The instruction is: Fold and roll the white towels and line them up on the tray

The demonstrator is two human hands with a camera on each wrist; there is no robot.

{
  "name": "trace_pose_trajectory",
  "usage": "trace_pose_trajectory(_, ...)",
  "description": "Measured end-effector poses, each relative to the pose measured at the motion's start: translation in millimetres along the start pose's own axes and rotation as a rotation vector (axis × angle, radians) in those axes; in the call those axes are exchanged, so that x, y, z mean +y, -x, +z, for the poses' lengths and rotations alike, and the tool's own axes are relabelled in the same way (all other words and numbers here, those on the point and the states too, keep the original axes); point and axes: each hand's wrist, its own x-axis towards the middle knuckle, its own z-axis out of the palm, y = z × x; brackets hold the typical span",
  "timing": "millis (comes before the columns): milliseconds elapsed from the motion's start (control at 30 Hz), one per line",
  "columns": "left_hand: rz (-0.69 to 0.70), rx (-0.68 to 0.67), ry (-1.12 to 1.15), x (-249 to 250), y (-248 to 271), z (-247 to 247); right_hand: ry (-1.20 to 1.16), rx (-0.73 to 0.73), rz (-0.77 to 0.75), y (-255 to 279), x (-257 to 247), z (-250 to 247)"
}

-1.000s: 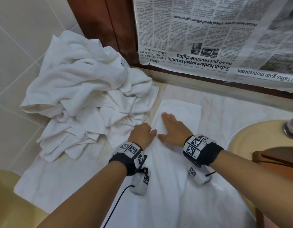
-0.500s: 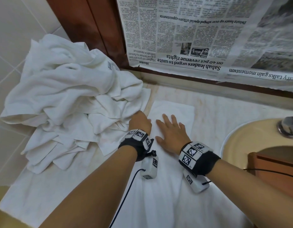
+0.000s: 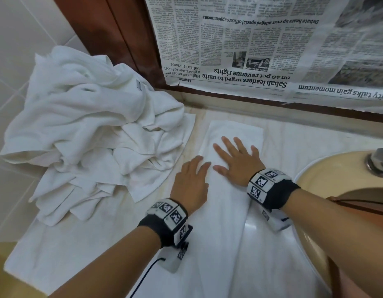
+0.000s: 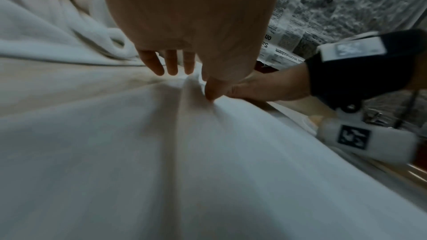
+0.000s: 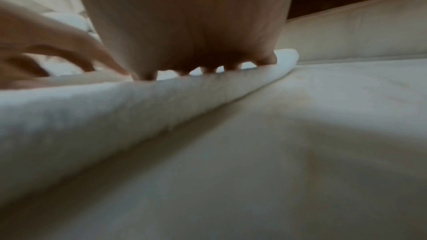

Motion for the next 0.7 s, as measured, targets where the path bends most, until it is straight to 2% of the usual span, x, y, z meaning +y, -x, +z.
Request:
trace_pose_trajectory(67,-0.02,0.002,0.041,-2,19,1,-0.008,-0.004,0.031,-3,12,-7)
trace_pose_trajectory(233,-0.163,-0.064,0.348,4,62,-1,-0.001,-0.015,0.123,-11,27,-18)
trace_pose_trajectory(367,-0.278,-0.173,0.268,15,85,1,-0.006,-0.011,0.223,-3,1,-30)
trace_pose_trajectory(433,-0.315,-0.205,0.251,17,94,3,-0.021,0.023,0.194,18,-27,-27)
trace_pose_trajectory(567,-0.263,-0.236,0.242,16,104,7,-0.087,-0.041,0.155,69,-75,9)
trace_pose_trajectory(700,-0.118,-0.262,0.215,2,105,3,-0.119,-0.097,0.209,90,-79,35)
